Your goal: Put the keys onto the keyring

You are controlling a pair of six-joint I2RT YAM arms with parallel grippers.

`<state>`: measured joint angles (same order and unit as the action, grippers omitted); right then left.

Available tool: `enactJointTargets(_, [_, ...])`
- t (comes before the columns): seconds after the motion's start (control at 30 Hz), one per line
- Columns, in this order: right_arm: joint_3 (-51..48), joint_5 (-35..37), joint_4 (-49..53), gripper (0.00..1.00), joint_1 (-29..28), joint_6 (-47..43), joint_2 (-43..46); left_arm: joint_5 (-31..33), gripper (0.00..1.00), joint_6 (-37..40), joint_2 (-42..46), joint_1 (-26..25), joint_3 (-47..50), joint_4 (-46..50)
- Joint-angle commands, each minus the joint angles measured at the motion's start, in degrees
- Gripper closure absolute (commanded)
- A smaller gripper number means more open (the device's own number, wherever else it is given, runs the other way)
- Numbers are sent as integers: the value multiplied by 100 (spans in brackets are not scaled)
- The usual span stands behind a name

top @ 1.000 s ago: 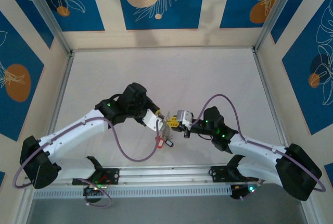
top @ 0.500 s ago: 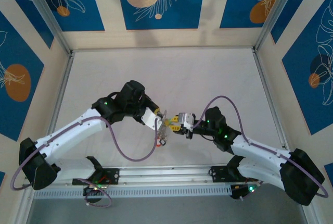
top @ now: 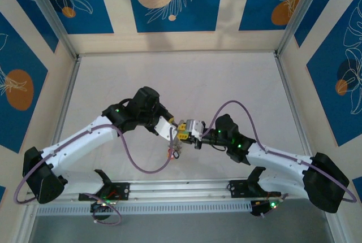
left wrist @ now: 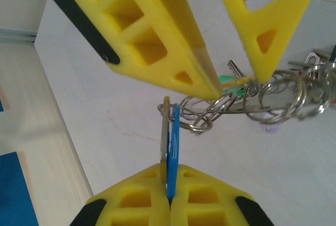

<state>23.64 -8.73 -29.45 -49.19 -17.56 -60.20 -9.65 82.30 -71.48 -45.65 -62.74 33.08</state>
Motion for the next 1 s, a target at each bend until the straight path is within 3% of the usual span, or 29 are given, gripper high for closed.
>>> enactJointTargets(0.0, [184, 548, -177, 80, -64, 156, -79, -248, 100, -127, -6, -18, -230, 40])
enactJointTargets(0.4, [115, 1309, -282, 81, -228, 476, -108, -110, 100, -333, -127, -32, -297, 79])
enactJointTargets(0.6, [141, 1162, -314, 81, -265, 356, -169, -116, 100, -338, -174, -36, -316, 111])
enactJointTargets(0.7, [183, 1112, -162, 90, -259, 262, -182, -94, 100, -337, -182, -41, -334, 117])
enactJointTargets(0.97, [102, 1115, -22, 100, -231, 280, -73, 93, 100, -346, -163, -35, -298, 139])
